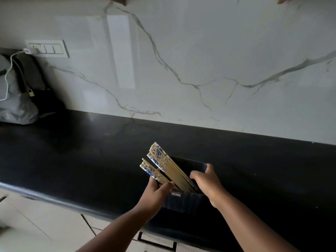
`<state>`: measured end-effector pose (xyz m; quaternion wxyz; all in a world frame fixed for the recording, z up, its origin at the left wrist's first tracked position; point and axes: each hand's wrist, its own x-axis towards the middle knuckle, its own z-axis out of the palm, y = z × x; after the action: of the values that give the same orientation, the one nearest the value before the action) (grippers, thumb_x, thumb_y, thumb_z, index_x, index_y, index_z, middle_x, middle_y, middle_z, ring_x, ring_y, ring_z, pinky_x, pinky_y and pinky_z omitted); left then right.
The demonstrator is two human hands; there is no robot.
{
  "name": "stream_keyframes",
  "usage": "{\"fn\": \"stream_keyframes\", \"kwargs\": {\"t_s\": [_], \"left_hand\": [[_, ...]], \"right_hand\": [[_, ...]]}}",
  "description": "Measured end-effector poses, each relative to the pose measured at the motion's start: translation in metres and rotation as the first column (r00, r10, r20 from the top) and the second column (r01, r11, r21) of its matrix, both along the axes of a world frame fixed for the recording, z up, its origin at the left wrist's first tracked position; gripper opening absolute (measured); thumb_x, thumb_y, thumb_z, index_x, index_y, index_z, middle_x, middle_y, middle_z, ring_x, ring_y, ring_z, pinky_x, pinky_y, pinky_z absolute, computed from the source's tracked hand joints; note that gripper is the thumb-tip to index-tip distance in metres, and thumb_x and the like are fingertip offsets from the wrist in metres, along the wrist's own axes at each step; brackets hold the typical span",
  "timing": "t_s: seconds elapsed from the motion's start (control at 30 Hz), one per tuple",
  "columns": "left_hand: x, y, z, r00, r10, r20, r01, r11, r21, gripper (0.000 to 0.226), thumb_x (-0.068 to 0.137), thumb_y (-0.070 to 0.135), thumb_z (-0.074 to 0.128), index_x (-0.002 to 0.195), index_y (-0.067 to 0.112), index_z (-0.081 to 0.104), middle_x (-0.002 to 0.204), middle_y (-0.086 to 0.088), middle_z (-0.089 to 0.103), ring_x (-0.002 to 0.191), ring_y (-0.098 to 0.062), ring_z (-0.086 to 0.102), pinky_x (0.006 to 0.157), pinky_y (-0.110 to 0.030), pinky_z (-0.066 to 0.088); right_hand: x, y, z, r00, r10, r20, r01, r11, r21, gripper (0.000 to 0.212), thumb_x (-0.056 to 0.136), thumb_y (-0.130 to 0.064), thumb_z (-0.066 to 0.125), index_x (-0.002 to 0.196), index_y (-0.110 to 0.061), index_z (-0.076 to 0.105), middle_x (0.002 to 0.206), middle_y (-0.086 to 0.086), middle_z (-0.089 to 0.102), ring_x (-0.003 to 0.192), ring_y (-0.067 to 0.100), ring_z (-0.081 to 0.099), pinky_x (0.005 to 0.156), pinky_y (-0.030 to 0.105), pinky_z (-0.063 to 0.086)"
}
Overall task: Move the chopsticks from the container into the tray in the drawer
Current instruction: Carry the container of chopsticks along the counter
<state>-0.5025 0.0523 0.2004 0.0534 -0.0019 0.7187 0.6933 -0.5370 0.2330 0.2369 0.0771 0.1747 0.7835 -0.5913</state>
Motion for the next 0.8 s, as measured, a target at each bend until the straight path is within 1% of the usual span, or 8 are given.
{"fn": "stream_keyframes", "kwargs": {"t_s": [0.17,0.37,0.5,0.57,0.63,0.7,0.73,0.8], "left_hand": [[-0.027,0.000,-0.008,1.000,0.014,-0.011,-0.013,0.996,0.087,0.027,0.093,0.017,0.059,0.117,0.026,0.050,0.102,0.010,0.071,0.097,-0.006,0.067,0.071,-0.016,0.054],[-0.041,0.001,-0.021,0.995,0.036,-0.097,-0.022,0.990,0.140,0.040,0.082,0.032,0.062,0.119,0.026,0.048,0.107,0.007,0.070,0.102,-0.010,0.066,0.076,-0.021,0.055],[-0.059,-0.004,-0.015,0.996,-0.028,-0.088,0.040,0.989,0.142,0.044,0.080,0.039,0.062,0.121,0.032,0.046,0.116,0.003,0.066,0.107,-0.011,0.064,0.088,-0.035,0.055],[-0.066,-0.011,-0.011,0.992,-0.099,-0.079,0.106,0.990,0.095,0.049,0.082,0.048,0.063,0.125,0.037,0.043,0.119,0.006,0.065,0.110,-0.010,0.062,0.098,-0.043,0.050],[-0.071,-0.027,-0.012,0.973,-0.204,-0.104,0.195,0.976,-0.093,0.065,0.083,0.064,0.056,0.137,0.041,0.030,0.133,0.011,0.057,0.122,-0.007,0.054,0.107,-0.046,0.042],[-0.078,-0.052,-0.025,0.937,-0.321,-0.138,0.213,0.837,-0.504,0.097,0.078,0.081,0.033,0.153,0.028,0.001,0.159,0.002,0.024,0.146,-0.014,0.020,0.119,-0.046,0.017],[-0.079,-0.065,-0.036,0.916,-0.372,-0.149,0.160,0.679,-0.716,0.105,0.075,0.086,0.021,0.152,0.022,-0.013,0.163,-0.002,0.000,0.149,-0.017,-0.003,0.121,-0.043,0.000],[-0.075,-0.089,-0.054,0.882,-0.453,-0.130,0.059,0.381,-0.923,0.105,0.073,0.087,0.003,0.146,0.017,-0.024,0.157,-0.003,-0.026,0.143,-0.020,-0.029,0.117,-0.040,-0.017]], "right_hand": [[-0.032,-0.009,-0.007,0.994,-0.098,-0.057,0.098,0.995,0.010,0.035,0.081,-0.029,0.064,0.111,-0.023,0.049,0.093,-0.005,0.059,0.078,0.010,0.057,0.053,0.025,0.039],[-0.048,-0.011,-0.013,0.988,-0.137,-0.065,0.141,0.988,0.060,0.031,0.078,-0.030,0.064,0.107,-0.025,0.053,0.094,-0.005,0.062,0.077,0.009,0.058,0.053,0.025,0.038],[-0.059,-0.015,-0.010,0.980,-0.177,-0.094,0.186,0.978,0.092,0.028,0.078,-0.036,0.066,0.102,-0.027,0.055,0.092,-0.007,0.063,0.075,0.007,0.059,0.053,0.025,0.039],[-0.065,-0.017,-0.006,0.976,-0.188,-0.106,0.196,0.977,0.078,0.033,0.079,-0.043,0.066,0.105,-0.025,0.056,0.099,-0.005,0.063,0.082,0.009,0.058,0.060,0.028,0.041],[-0.067,-0.019,-0.004,0.957,-0.245,-0.157,0.256,0.965,0.056,0.042,0.083,-0.049,0.064,0.115,-0.023,0.055,0.110,-0.007,0.060,0.093,0.012,0.058,0.072,0.030,0.041],[-0.058,-0.021,-0.005,0.882,-0.378,-0.280,0.399,0.917,0.019,0.047,0.088,-0.047,0.060,0.127,-0.021,0.052,0.121,-0.005,0.056,0.111,0.017,0.055,0.085,0.031,0.041],[-0.046,-0.023,-0.006,0.826,-0.429,-0.366,0.466,0.885,0.015,0.046,0.090,-0.043,0.060,0.129,-0.019,0.052,0.129,0.000,0.054,0.120,0.020,0.052,0.093,0.034,0.041],[-0.010,-0.032,-0.015,0.703,-0.393,-0.593,0.557,0.822,0.116,0.043,0.092,-0.034,0.060,0.128,-0.012,0.052,0.140,0.013,0.048,0.133,0.027,0.042,0.109,0.040,0.033]]}}
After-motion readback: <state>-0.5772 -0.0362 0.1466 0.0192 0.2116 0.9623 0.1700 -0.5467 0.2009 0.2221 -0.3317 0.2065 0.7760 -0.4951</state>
